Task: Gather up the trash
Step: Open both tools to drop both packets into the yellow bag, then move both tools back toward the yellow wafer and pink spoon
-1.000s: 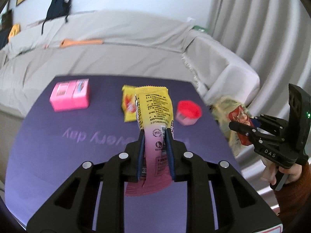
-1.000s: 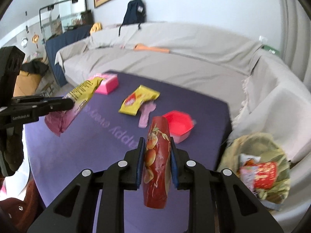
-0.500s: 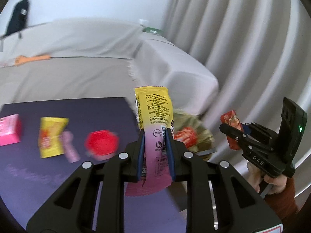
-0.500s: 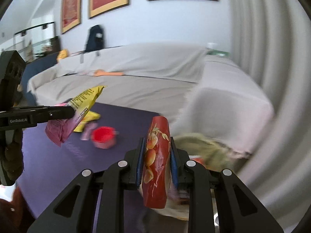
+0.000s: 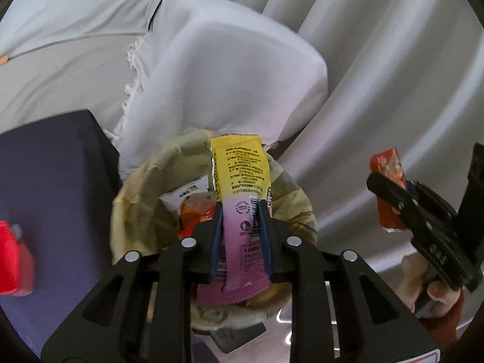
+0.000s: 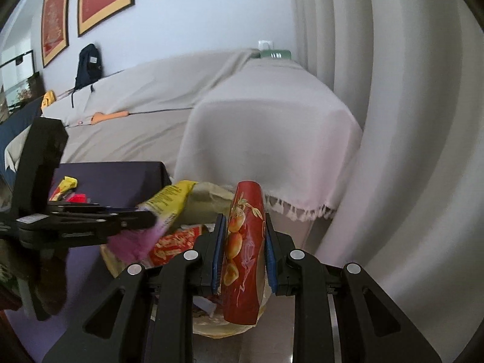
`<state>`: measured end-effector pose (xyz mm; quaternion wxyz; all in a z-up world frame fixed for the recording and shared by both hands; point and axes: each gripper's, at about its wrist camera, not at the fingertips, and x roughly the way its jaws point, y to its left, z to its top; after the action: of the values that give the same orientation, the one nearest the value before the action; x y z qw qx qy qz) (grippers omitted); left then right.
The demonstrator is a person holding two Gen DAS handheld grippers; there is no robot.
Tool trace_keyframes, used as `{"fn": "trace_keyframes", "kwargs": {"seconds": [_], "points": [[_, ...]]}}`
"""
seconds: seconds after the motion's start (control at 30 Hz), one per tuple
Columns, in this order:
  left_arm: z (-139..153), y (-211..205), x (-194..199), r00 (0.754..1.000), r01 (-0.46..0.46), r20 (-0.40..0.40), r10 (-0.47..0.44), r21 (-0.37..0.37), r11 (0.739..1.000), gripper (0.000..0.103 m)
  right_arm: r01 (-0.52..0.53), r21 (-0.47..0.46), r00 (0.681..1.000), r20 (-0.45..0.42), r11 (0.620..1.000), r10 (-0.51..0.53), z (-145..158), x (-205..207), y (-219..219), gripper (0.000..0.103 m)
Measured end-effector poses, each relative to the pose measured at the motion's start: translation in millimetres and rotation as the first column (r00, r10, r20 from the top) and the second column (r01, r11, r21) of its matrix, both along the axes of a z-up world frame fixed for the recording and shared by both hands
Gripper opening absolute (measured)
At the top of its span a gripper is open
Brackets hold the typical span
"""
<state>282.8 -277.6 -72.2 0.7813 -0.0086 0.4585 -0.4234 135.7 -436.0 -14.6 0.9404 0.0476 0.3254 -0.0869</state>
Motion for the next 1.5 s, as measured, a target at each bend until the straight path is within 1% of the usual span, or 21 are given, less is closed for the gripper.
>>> {"fn": "trace_keyframes", "kwargs": {"seconds": [0.03,0.07,0.13,0.2,0.3,0.43,0.53,0.63,0.73,0.8,0.87,0.9,0.93,0.97,1.0,1.03,1.13,1.17,1.33,1.43,1.5], "points": [[-3,-2,1,1.000,-0.001,-0.012,0.001,-0.006,1.000,0.030,0.000,0.006,1.000,-0.007,1.000,0.000,-4,2,-1,0.023],[-7,-3,5,1.000,-0.001,-0.027,0.000,-0.015,1.000,0.033,-0.002,0.013,1.000,-0.015,1.000,0.003,-8,5,-2,0.023],[-8,0,9,1.000,-0.007,-0.029,0.006,-0.023,1.000,0.041,-0.015,0.022,1.000,-0.025,1.000,0.016,-15,11,0,0.023],[-5,8,13,0.999,-0.038,-0.008,0.038,-0.007,0.999,0.044,-0.029,0.031,0.999,-0.026,0.999,0.030,-20,17,5,0.023],[1,33,14,0.996,-0.085,-0.005,0.085,0.001,0.996,0.045,-0.056,0.053,0.998,-0.010,0.997,0.057,-26,29,16,0.023],[10,74,9,0.988,-0.145,0.050,0.144,0.014,0.989,0.045,-0.111,0.088,0.993,-0.029,0.990,0.114,-41,62,36,0.023],[16,111,6,0.981,-0.188,0.058,0.187,0.008,0.982,0.045,-0.125,0.060,0.985,-0.115,0.990,0.131,-65,94,51,0.023],[21,150,1,0.966,-0.244,0.083,0.243,0.003,0.970,0.045,-0.105,0.064,0.969,-0.216,0.992,0.117,-93,115,53,0.023],[23,187,-1,0.950,-0.298,0.103,0.296,0.005,0.955,0.045,-0.085,0.044,0.959,-0.269,0.995,0.094,-113,123,53,0.023],[23,212,0,0.938,-0.333,0.102,0.331,0.001,0.943,0.045,-0.066,0.066,0.956,-0.281,0.996,0.082,-119,126,49,0.023],[21,231,2,0.927,-0.364,0.101,0.362,-0.001,0.931,0.045,-0.051,0.084,0.961,-0.268,0.995,0.072,-118,122,45,0.024],[20,244,4,0.918,-0.386,0.101,0.384,-0.001,0.923,0.046,-0.045,0.099,0.964,-0.256,0.994,0.069,-116,120,43,0.027],[19,254,6,0.911,-0.402,0.099,0.400,0.000,0.916,0.047,-0.042,0.121,0.967,-0.244,0.992,0.071,-112,116,41,0.033],[18,262,7,0.906,-0.414,0.098,0.412,0.000,0.910,0.048,-0.044,0.137,0.969,-0.235,0.990,0.075,-109,114,40,0.042],[17,272,7,0.899,-0.430,0.096,0.428,-0.002,0.903,0.049,-0.048,0.148,0.971,-0.225,0.988,0.081,-105,111,40,0.050],[16,282,8,0.890,-0.448,0.095,0.446,-0.004,0.894,0.049,-0.051,0.145,0.972,-0.221,0.988,0.082,-100,109,41,0.051],[14,305,11,0.866,-0.492,0.094,0.491,-0.010,0.871,0.050,-0.063,0.100,0.973,-0.216,0.993,0.083,-86,103,49,0.055],[13,311,12,0.860,-0.503,0.094,0.502,-0.013,0.864,0.050,-0.069,0.088,0.973,-0.214,0.994,0.086,-81,101,51,0.058],[9,341,15,0.830,-0.550,0.093,0.550,-0.022,0.835,0.050,-0.078,0.018,0.983,-0.168,0.997,0.080,-51,91,63,0.060],[4,359,19,0.812,-0.579,0.072,0.579,-0.019,0.815,0.050,-0.073,0.011,0.987,-0.144,0.997,0.074,-38,91,64,0.060],[1,367,19,0.806,-0.589,0.059,0.589,-0.018,0.808,0.050,-0.060,0.019,0.989,-0.132,0.998,0.062,-33,92,62,0.062]]}}
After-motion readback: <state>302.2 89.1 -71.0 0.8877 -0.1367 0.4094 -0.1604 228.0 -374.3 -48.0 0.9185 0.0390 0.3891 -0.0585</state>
